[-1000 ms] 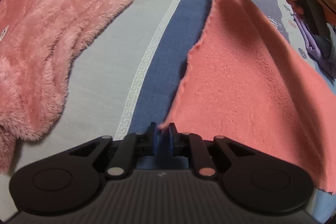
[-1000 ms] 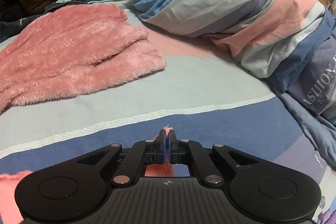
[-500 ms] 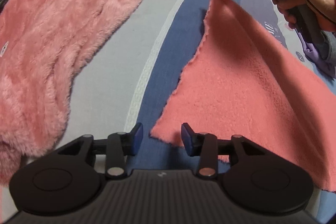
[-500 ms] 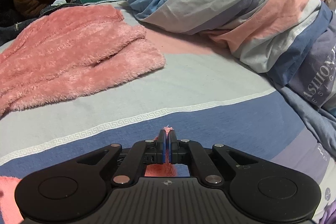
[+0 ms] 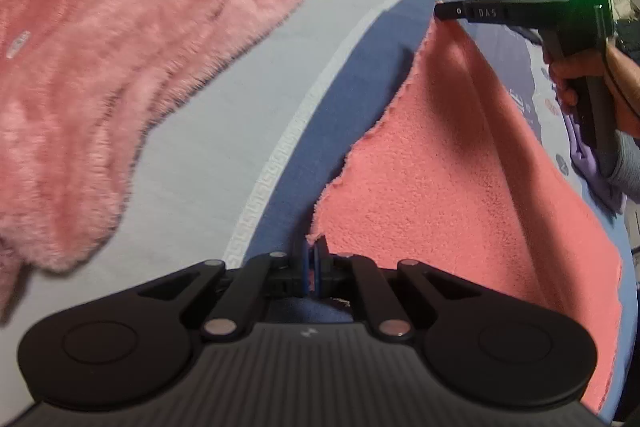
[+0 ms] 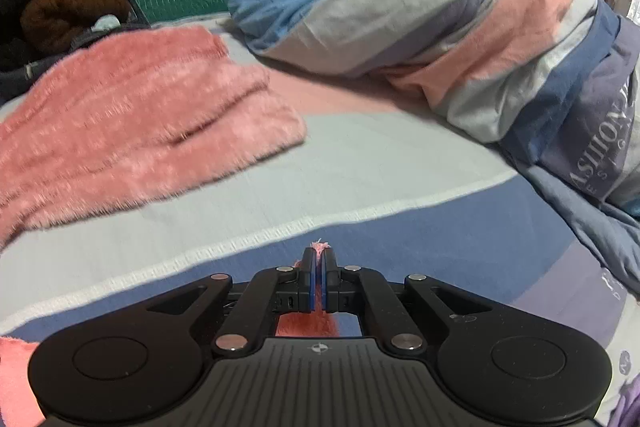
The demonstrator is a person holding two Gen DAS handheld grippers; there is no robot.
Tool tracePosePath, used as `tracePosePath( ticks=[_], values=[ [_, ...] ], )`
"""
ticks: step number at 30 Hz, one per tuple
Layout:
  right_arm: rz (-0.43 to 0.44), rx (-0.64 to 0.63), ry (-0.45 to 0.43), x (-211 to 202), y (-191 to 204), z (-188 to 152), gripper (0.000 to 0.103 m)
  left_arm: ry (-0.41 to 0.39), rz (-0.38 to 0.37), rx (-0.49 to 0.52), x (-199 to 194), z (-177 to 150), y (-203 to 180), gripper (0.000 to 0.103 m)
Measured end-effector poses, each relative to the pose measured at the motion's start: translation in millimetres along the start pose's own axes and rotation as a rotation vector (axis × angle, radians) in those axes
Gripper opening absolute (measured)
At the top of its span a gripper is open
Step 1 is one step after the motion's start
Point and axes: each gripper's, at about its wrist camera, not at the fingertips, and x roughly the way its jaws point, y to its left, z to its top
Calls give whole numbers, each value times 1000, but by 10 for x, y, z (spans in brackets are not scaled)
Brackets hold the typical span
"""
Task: Fold towel
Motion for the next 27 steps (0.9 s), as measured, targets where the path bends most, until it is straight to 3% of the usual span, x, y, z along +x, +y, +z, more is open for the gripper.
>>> tracePosePath(
  ticks=[5, 9, 19, 23, 25, 27],
  values=[
    [39, -58, -40, -45, 101, 98, 2, -12, 42, -23, -233, -51, 75, 2],
    [51, -11, -42, 39, 132, 155, 2, 7, 78, 12, -212, -103, 92, 2],
    [17, 110, 130, 516, 247, -12, 5, 94, 145, 61, 222, -205, 111, 3],
    [0, 140, 82, 398, 202, 17, 10, 104, 180, 84, 234, -200, 80, 10],
    [-39, 216, 15, 163, 83, -7, 17, 105, 199, 87, 214, -186, 76, 19],
    [-84, 302, -47, -91, -50, -57, 27, 101, 238, 93, 161, -174, 81, 36]
  ],
)
